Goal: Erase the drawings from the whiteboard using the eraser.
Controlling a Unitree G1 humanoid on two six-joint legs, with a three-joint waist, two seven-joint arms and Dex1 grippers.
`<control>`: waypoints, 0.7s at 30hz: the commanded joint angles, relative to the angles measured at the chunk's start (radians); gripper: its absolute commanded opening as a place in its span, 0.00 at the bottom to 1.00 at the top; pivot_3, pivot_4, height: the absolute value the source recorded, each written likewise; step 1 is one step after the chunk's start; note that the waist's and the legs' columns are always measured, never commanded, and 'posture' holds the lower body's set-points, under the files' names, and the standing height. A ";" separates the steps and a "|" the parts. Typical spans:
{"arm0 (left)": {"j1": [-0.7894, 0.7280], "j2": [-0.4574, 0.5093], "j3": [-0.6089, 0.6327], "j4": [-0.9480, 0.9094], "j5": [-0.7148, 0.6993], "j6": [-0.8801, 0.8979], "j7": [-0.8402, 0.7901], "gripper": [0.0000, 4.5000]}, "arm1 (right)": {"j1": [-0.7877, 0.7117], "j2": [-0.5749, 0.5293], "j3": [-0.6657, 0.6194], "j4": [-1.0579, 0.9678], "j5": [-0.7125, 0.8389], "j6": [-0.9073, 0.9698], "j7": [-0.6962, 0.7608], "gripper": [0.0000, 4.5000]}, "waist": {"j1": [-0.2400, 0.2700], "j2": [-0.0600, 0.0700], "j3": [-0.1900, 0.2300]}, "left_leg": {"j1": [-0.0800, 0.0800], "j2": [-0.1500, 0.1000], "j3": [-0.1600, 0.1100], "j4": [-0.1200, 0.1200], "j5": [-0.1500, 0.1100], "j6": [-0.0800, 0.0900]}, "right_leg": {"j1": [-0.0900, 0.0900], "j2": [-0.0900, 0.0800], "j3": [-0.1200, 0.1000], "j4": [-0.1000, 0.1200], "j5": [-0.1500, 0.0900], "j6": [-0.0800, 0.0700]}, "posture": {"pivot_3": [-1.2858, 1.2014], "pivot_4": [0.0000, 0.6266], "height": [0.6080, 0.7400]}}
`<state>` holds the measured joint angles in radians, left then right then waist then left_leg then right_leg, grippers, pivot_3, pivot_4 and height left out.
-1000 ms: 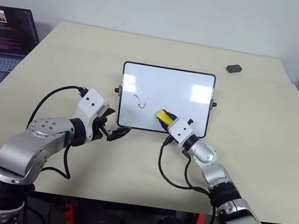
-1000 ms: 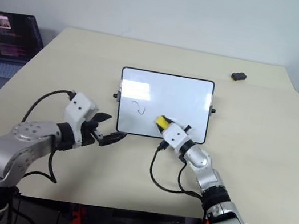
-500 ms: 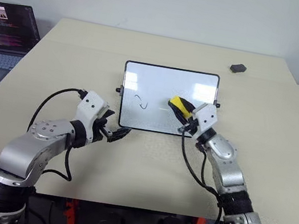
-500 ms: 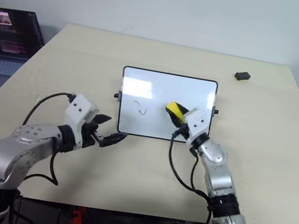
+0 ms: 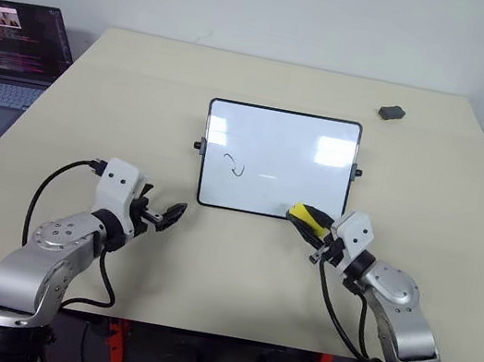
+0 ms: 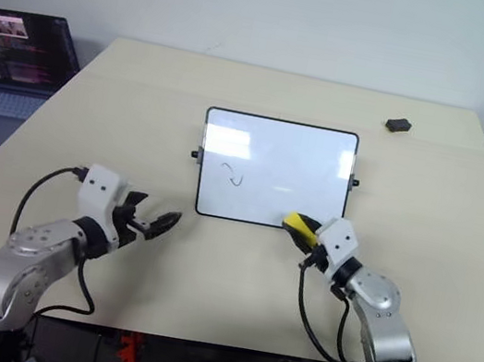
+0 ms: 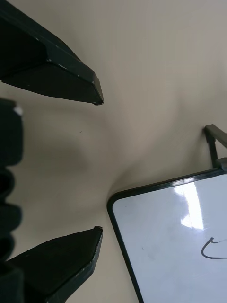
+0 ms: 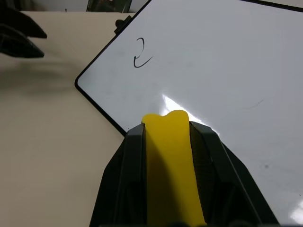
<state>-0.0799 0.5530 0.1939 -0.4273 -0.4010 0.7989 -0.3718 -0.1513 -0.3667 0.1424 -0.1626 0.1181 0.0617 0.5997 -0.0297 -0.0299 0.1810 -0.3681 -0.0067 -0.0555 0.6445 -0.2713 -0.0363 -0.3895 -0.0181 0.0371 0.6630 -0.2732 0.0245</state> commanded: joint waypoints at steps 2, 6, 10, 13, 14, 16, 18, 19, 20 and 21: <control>-0.010 0.008 0.024 -0.013 0.009 -0.025 -0.001 1.00 | -0.018 0.027 0.006 -0.039 -0.039 -0.063 -0.044 0.21 | -0.001 0.000 0.000 | 0.000 0.000 0.000 0.000 0.000 0.000 | 0.000 0.000 0.000 0.000 0.000 0.000 | 0.52 0.24 1.00; -0.029 0.043 0.030 0.016 0.006 -0.010 -0.028 1.00 | -0.149 0.086 0.055 0.026 -0.095 -0.110 -0.068 0.21 | -0.008 0.000 0.001 | 0.001 0.001 0.002 0.000 0.000 0.000 | 0.000 0.001 0.001 0.001 0.000 0.000 | 0.52 0.24 1.00; -0.063 0.064 0.034 0.046 0.006 -0.007 -0.039 1.00 | -0.313 0.146 0.099 0.171 -0.183 -0.167 -0.124 0.21 | -0.003 0.000 0.000 | 0.002 0.001 0.001 0.000 0.001 -0.001 | 0.000 0.002 0.000 0.001 0.000 0.000 | 0.52 0.24 1.00; -0.073 0.069 0.034 0.053 0.007 -0.004 -0.041 1.00 | -0.445 0.198 0.116 0.312 -0.226 -0.191 -0.163 0.21 | -0.001 0.000 0.000 | 0.002 0.001 0.001 0.000 0.000 -0.001 | 0.000 0.001 0.000 0.001 0.000 0.000 | 0.52 0.24 1.00; -0.072 0.071 0.032 0.051 0.006 -0.003 -0.043 1.00 | -0.494 0.219 0.120 0.369 -0.239 -0.206 -0.181 0.21 | -0.002 0.000 0.000 | 0.001 0.000 0.001 0.000 0.000 -0.001 | 0.000 0.001 0.000 0.001 0.000 -0.001 | 0.52 0.24 1.00; -0.076 0.075 0.026 0.051 0.002 0.002 -0.050 1.00 | -0.578 0.251 0.124 0.483 -0.266 -0.241 -0.216 0.21 | -0.003 0.000 0.001 | 0.001 0.000 0.001 0.000 0.000 -0.001 | -0.001 0.000 0.000 0.001 0.001 -0.001 | 0.52 0.24 1.00; -0.083 0.078 0.015 0.046 -0.001 0.007 -0.059 1.00 | -0.683 0.286 0.130 0.653 -0.303 -0.309 -0.272 0.21 | -0.003 0.000 0.001 | 0.001 0.001 0.001 -0.001 0.000 -0.001 | -0.001 0.000 0.000 0.001 0.000 -0.001 | 0.52 0.24 1.00; -0.086 0.079 0.013 0.042 -0.003 0.010 -0.063 1.00 | -0.724 0.298 0.132 0.731 -0.319 -0.341 -0.298 0.21 | -0.003 0.000 0.001 | 0.000 0.001 0.001 -0.001 0.000 -0.001 | -0.002 0.000 0.000 0.001 0.000 -0.001 | 0.52 0.24 1.00; -0.089 0.080 0.012 0.037 -0.006 0.014 -0.067 1.00 | -0.758 0.308 0.134 0.804 -0.335 -0.374 -0.326 0.21 | -0.004 0.000 0.001 | -0.001 0.001 0.001 -0.001 0.000 -0.001 | -0.003 0.000 0.000 0.001 0.000 -0.001 | 0.52 0.24 1.00; -0.089 0.082 0.012 0.031 -0.008 0.019 -0.070 1.00 | -0.785 0.318 0.136 0.877 -0.346 -0.399 -0.348 0.21 | -0.004 0.000 0.001 | -0.002 0.001 0.001 -0.001 0.000 -0.001 | -0.004 0.000 0.000 0.001 0.001 -0.001 | 0.52 0.24 1.00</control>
<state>-0.1593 0.6199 0.2001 -0.3567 -0.4033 0.8153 -0.4319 -0.9149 -0.0566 0.2749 0.6450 -0.2084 -0.2785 0.2918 -0.0335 -0.0298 0.1815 -0.3710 -0.0062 -0.0541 0.6436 -0.2713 -0.0378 -0.3950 -0.0177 0.0373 0.6639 -0.2726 0.0235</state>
